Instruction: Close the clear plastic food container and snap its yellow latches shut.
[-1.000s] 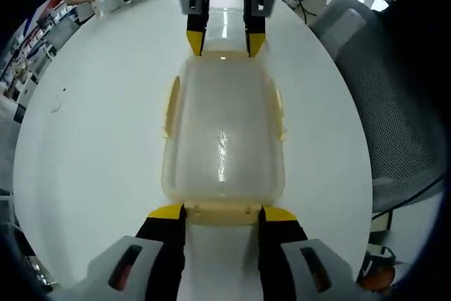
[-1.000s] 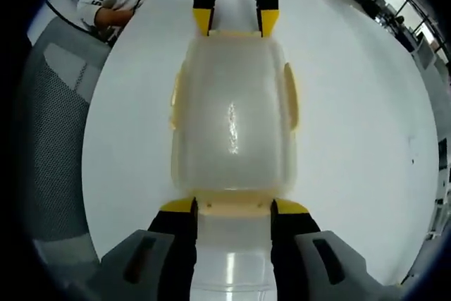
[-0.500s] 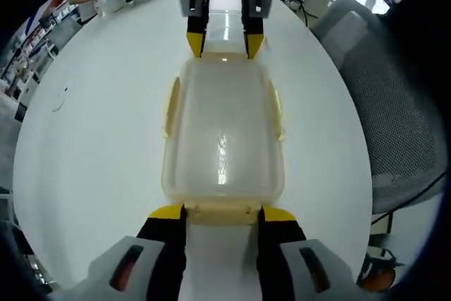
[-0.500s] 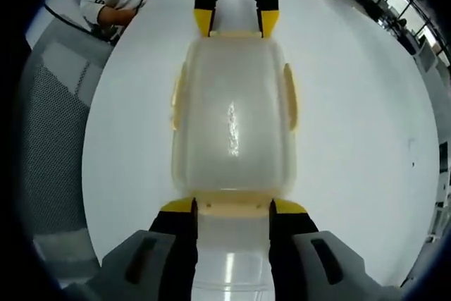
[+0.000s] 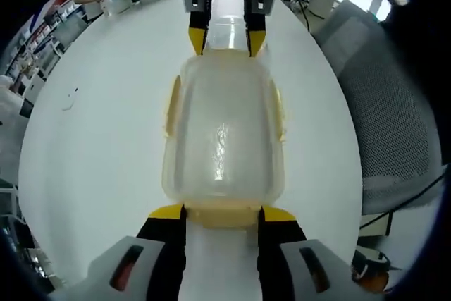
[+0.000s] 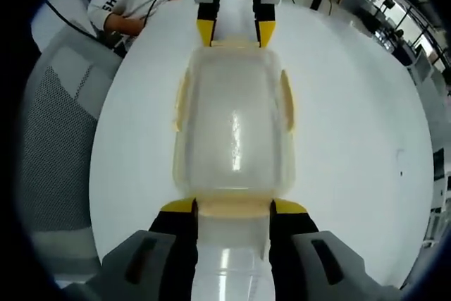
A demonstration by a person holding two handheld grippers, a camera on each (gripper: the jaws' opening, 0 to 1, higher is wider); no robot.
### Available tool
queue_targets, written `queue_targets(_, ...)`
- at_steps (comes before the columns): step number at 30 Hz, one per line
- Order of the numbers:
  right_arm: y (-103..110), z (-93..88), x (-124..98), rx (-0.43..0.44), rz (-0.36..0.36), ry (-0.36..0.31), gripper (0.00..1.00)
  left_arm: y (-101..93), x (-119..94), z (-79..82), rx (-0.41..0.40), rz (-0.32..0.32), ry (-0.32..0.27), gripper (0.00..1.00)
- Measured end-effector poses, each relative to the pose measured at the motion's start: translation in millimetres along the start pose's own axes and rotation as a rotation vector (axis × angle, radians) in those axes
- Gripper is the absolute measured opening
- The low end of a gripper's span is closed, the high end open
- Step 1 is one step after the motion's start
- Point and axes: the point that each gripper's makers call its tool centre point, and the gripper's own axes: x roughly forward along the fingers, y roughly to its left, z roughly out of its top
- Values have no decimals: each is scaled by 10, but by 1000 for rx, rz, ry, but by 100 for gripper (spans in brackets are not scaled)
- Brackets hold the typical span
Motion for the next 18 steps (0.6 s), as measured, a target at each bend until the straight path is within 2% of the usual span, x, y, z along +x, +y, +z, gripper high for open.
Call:
queue_targets(9, 94, 84, -228, 4, 5, -41, 36, -82, -193, 50, -5, -10, 19, 34)
queue_targets(18, 73, 47, -409, 9, 8, -44, 36, -67, -358, 231, -7, -13, 14, 34)
